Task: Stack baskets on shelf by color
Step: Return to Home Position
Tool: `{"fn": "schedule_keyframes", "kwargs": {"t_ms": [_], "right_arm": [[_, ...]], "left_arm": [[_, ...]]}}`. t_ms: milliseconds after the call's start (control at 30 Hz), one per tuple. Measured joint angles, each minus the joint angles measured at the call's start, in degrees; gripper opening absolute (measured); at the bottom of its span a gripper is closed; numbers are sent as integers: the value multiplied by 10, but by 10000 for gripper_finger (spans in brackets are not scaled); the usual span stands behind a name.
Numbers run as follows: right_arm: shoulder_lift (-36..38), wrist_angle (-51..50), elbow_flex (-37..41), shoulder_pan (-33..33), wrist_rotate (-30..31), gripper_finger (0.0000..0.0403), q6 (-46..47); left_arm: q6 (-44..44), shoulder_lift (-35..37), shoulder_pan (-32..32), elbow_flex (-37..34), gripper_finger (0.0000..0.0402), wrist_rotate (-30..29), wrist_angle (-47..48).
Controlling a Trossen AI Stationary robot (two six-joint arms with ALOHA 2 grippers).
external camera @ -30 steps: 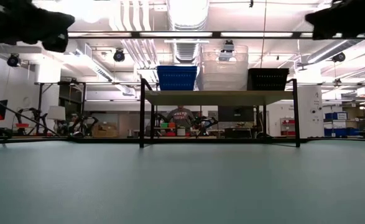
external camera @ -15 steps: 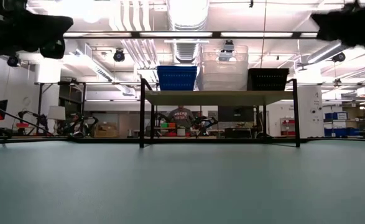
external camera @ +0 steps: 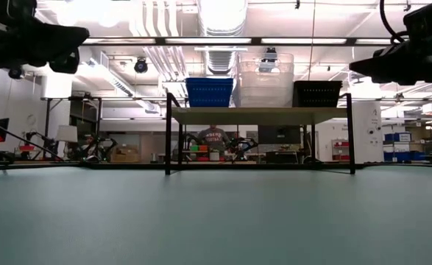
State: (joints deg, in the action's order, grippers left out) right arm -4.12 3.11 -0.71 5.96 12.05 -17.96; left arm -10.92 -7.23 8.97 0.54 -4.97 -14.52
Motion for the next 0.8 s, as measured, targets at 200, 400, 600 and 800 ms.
{"fn": "schedule_keyframes", "kwargs": {"t_ms": [200,400,600,800], "right_arm": [[-2,1,0,0,0,9,0],[-2,1,0,0,0,9,0],[-2,1,0,0,0,9,0],[-2,1,0,0,0,9,0]], "left_arm": [[0,-15,0,0,0,0,0],[0,-27,0,0,0,0,0],[0,-37,0,0,0,0,0],[0,-48,0,-1,0,0,0]]}}
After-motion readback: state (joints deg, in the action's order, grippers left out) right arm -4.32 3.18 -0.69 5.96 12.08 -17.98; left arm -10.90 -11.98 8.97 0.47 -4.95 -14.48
